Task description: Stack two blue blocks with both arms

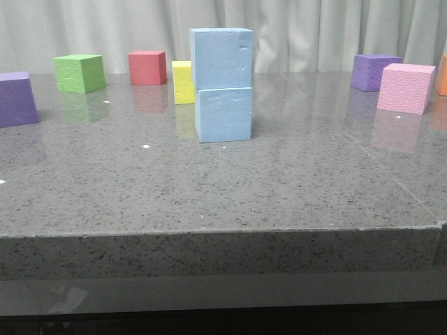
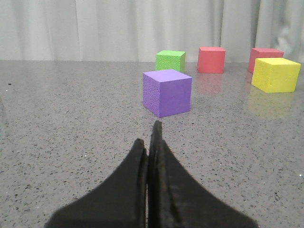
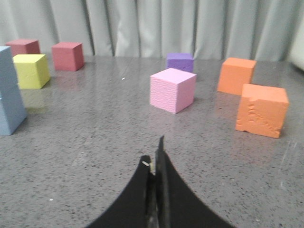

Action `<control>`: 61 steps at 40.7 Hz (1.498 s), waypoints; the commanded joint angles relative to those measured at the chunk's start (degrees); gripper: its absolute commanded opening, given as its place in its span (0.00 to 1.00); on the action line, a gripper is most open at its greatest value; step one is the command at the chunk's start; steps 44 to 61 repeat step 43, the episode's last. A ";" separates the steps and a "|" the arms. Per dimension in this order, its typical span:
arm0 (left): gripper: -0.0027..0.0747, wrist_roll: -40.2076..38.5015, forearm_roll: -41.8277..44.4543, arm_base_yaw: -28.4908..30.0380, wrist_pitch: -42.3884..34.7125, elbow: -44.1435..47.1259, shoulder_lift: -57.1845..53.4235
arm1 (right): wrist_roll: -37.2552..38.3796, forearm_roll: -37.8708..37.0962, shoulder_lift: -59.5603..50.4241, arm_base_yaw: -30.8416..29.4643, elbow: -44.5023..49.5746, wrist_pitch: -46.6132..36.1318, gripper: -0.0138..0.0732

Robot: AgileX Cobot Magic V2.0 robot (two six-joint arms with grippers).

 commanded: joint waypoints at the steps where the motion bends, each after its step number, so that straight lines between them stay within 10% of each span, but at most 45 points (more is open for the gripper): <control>1: 0.01 -0.39 -0.44 -0.05 -4.78 -0.03 -0.92 | -0.61 -0.57 -4.41 -2.61 3.39 -8.69 0.02; 61: 0.01 -0.39 -0.44 -0.05 -4.78 -0.03 -0.92 | -0.61 -0.51 -6.32 -3.62 7.67 -11.47 0.02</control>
